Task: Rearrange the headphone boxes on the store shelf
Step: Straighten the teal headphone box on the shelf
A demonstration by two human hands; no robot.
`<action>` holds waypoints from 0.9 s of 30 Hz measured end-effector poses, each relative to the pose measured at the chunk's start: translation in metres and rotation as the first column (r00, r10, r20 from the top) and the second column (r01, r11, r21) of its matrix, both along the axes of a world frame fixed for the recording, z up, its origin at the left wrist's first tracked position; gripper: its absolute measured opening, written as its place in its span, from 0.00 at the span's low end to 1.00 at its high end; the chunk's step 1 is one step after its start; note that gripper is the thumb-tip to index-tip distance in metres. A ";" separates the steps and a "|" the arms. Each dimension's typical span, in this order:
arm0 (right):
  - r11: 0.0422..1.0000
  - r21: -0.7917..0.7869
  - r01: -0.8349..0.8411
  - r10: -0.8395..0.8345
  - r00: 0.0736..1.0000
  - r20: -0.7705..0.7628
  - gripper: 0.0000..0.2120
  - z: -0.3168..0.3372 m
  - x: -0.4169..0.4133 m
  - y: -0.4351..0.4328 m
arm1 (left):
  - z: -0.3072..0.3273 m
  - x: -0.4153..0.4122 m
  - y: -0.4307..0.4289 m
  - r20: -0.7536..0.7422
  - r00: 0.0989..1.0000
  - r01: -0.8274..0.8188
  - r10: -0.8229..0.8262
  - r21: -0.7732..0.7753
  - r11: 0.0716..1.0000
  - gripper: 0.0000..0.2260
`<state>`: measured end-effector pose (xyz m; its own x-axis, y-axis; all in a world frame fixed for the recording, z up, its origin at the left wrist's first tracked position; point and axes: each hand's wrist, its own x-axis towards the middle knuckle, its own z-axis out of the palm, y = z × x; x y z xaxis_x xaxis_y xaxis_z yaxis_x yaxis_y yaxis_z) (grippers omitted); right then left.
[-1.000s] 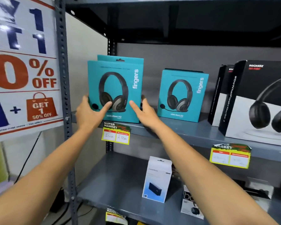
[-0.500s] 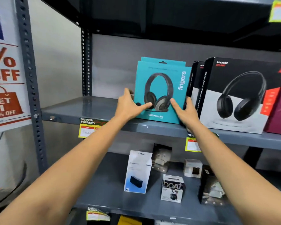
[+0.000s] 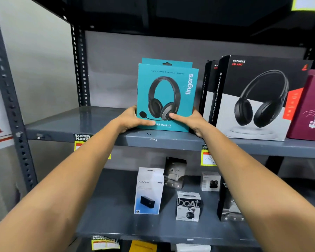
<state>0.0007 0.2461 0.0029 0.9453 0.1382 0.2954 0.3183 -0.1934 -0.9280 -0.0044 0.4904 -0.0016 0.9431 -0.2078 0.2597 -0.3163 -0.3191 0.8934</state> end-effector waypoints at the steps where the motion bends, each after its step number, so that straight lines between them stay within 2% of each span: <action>1: 1.000 0.013 0.005 -0.005 1.000 0.008 0.21 -0.002 0.000 0.000 | -0.002 0.001 0.001 0.012 1.000 -0.008 0.008 0.010 1.000 0.39; 5: 0.999 0.017 0.051 -0.052 0.997 0.062 0.24 -0.006 0.000 -0.002 | -0.003 -0.001 0.000 0.044 0.999 -0.031 0.030 0.041 0.999 0.34; 7: 0.998 0.008 0.064 -0.064 0.994 0.091 0.30 -0.007 0.001 -0.002 | -0.003 -0.001 -0.001 0.060 0.998 -0.029 0.026 0.052 0.998 0.33; 12: 0.997 -0.017 0.080 -0.078 0.994 0.080 0.38 -0.008 0.003 -0.003 | -0.004 0.001 0.002 0.076 0.997 -0.026 0.022 0.056 0.998 0.41; 15: 0.997 -0.014 0.073 -0.072 0.995 0.065 0.37 -0.007 0.003 -0.004 | -0.004 0.001 0.001 0.088 0.996 -0.039 0.032 0.077 0.996 0.40; 18: 0.997 -0.012 0.072 -0.071 0.996 0.055 0.31 -0.007 0.001 -0.004 | -0.006 0.000 0.001 0.104 0.992 -0.075 0.064 0.099 0.992 0.37; 22: 0.996 -0.040 0.078 -0.077 0.997 0.021 0.33 -0.005 0.000 -0.006 | -0.004 -0.002 0.001 0.104 0.990 -0.108 0.096 0.122 0.987 0.38; 25: 0.992 -0.119 0.032 -0.036 0.999 -0.032 0.34 -0.002 -0.005 -0.011 | -0.002 -0.009 0.000 0.086 0.983 -0.176 0.165 0.141 0.974 0.38; 27: 0.979 -0.202 0.026 -0.038 0.998 -0.059 0.37 -0.001 -0.014 -0.018 | -0.002 -0.016 0.001 0.071 0.972 -0.234 0.224 0.207 0.950 0.37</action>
<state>-0.0129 0.2276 0.0019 0.9658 0.1581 0.2054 0.2520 -0.3873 -0.8869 -0.0201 0.4916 -0.0033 0.9598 -0.0429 0.2774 -0.2518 -0.5684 0.7833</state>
